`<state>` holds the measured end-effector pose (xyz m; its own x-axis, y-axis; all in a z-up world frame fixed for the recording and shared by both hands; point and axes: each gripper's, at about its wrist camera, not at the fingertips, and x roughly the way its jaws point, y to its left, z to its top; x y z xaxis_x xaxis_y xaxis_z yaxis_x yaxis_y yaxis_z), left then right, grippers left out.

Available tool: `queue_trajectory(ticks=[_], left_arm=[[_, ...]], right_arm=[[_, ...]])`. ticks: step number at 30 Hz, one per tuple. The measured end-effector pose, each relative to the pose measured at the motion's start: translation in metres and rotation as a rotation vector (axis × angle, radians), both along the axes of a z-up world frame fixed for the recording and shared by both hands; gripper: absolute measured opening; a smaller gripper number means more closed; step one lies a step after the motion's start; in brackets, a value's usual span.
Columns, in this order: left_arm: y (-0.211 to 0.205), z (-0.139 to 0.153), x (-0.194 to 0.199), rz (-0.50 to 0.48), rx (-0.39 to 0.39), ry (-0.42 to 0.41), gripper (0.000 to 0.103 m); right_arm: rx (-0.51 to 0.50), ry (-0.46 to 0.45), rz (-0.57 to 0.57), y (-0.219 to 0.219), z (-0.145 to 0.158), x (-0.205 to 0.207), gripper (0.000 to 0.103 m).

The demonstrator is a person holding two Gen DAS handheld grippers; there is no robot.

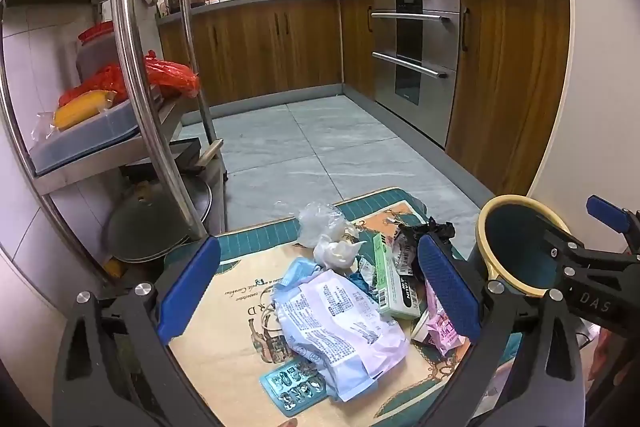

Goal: Collect trash

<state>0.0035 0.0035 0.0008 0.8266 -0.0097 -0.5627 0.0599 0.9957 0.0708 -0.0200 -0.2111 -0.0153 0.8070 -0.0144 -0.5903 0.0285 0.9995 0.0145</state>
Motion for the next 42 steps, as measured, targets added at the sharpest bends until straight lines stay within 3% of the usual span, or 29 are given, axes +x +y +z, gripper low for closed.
queue_trajectory(ticks=[42], left_arm=[[0.0011, -0.0007, 0.0006, 0.006, 0.003, 0.011, 0.098]], right_arm=[[-0.001, 0.011, -0.001, -0.0010, -0.0025, 0.0008, 0.099]])
